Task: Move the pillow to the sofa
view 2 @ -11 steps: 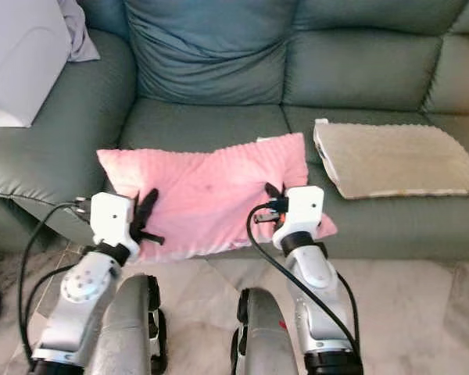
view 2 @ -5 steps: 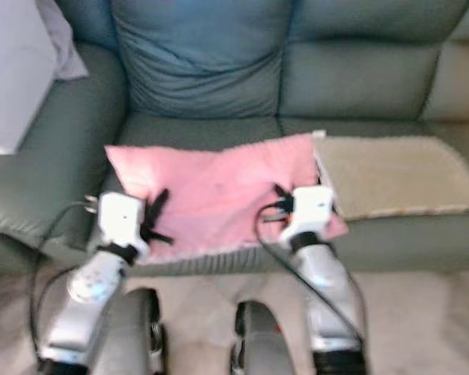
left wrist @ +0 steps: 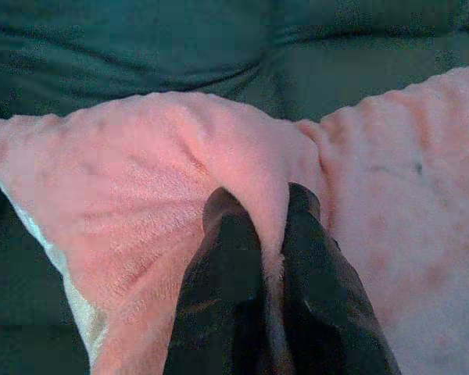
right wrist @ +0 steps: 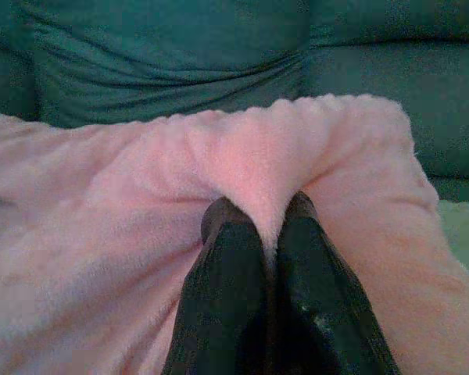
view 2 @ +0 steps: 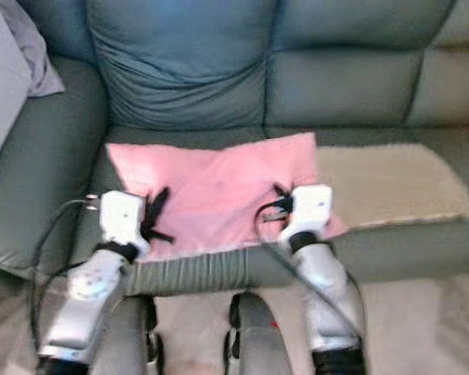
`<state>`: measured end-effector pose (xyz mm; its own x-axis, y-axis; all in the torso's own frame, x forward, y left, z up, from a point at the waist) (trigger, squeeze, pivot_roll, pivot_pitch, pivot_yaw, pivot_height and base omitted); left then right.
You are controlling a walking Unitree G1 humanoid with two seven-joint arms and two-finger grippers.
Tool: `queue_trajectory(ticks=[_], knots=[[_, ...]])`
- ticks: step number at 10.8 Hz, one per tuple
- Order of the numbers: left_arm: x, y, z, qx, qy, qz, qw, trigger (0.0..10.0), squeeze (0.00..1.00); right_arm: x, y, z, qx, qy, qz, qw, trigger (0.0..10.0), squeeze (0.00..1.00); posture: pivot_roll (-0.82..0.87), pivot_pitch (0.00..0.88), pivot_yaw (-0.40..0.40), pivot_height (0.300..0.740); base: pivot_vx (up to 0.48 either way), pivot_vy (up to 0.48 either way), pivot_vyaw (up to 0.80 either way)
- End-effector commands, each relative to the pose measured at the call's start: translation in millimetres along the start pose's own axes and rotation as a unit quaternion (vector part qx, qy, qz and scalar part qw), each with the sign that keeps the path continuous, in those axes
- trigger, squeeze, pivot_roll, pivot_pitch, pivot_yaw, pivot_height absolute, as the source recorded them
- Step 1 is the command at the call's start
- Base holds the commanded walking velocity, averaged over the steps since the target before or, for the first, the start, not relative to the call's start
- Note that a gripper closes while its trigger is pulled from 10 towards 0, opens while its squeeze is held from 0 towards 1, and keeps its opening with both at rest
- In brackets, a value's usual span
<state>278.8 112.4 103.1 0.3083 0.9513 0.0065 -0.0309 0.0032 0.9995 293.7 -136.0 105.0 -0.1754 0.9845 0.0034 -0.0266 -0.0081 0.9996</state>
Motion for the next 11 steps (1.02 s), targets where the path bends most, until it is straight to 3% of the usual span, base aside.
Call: queue_trajectory(ticks=[1, 5, 7, 8, 9, 10, 11], knots=[[-0.8, -0.6, -0.5, 0.001, -0.006, 0.001, 1.000, 10.0, 0.00, 2.1, 3.2, -0.5, -0.008, 0.003, -0.006, 1.000, 10.0, 0.00, -0.04, 0.170, -0.063, 0.636, 0.000, 0.000, 0.00], [5.1, 3.4, 14.6, -0.004, -0.007, 0.012, 1.000, 10.0, 0.00, -2.8, -3.4, -8.8, 0.012, -0.017, 0.004, 1.000, 10.0, 0.00, -0.05, 0.267, -0.050, 0.636, 0.000, 0.000, 0.00], [14.5, 5.1, 32.7, 0.001, -0.016, 0.033, 0.999, 10.0, 0.00, -19.6, -6.3, -13.5, 0.032, -0.067, 0.017, 0.997, 10.0, 0.00, -0.07, 0.351, -0.023, 0.636, 0.000, 0.000, 0.00], [17.7, 5.1, 47.9, 0.005, -0.003, 0.064, 0.998, 10.0, 0.00, -29.0, -9.2, -10.8, 0.042, -0.072, 0.047, 0.995, 10.0, 0.00, -0.07, 0.398, -0.004, 0.636, 0.000, 0.000, 0.00], [21.7, 9.0, 57.4, 0.001, 0.011, 0.074, 0.997, 10.0, 0.00, -36.7, -9.7, -6.7, 0.048, -0.076, 0.042, 0.995, 10.0, 0.00, -0.07, 0.417, 0.002, 0.636, 0.000, 0.000, 0.00], [39.4, 15.6, 75.6, 0.004, 0.072, 0.102, 0.992, 10.0, 0.00, -50.1, -6.8, 10.4, 0.059, -0.068, 0.031, 0.995, 10.0, 0.00, -0.07, 0.437, 0.003, 0.636, 0.000, 0.000, 0.00], [50.0, 17.6, 82.3, 0.013, 0.106, 0.110, 0.988, 10.0, 0.00, -56.6, -1.5, 21.8, 0.058, -0.057, 0.033, 0.996, 10.0, 0.00, -0.07, 0.445, -0.001, 0.636, 0.000, 0.000, 0.00]])
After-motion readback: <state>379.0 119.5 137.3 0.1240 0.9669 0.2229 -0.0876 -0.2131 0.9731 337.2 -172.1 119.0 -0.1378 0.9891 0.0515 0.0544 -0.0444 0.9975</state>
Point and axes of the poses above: a point about 5 cm out from each wrist's last joint towards the gripper, its own z axis pointing out of the wrist towards the gripper, its own y axis along the axis of the wrist's last joint, x = y × z, the point moved 2 cm from there along z, pointing out of the wrist towards the gripper, and after that the axes turned 3 degrees about -z, right-handed, at the moved point
